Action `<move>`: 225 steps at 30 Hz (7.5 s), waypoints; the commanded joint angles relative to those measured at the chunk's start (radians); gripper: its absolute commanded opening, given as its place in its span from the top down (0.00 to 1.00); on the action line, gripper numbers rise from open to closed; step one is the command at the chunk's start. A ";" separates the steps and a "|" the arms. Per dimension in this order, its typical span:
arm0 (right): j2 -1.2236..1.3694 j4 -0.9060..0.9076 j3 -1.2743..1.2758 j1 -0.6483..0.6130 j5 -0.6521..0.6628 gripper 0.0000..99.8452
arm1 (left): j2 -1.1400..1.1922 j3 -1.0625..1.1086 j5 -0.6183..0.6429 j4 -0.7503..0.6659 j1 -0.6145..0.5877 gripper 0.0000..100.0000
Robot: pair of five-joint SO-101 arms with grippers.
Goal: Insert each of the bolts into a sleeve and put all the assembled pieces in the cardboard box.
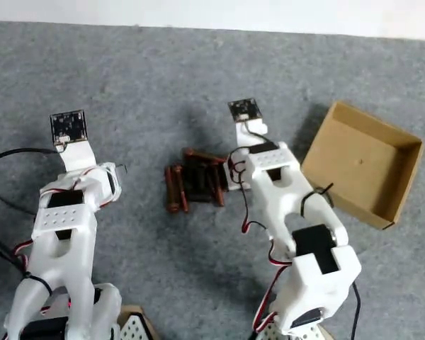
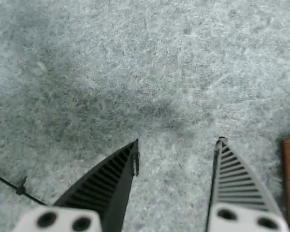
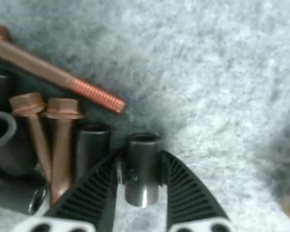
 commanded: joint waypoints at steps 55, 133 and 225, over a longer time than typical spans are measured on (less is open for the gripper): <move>-0.478 -0.318 0.446 -0.028 0.011 1.00 | 0.533 -0.374 0.064 0.284 0.381 0.77; -0.476 -0.381 0.466 -0.031 0.012 1.00 | 0.358 -0.654 -1.010 0.582 -0.016 0.67; -0.618 -0.430 0.567 -0.070 0.011 1.00 | 0.196 -0.226 0.727 0.302 -0.059 1.00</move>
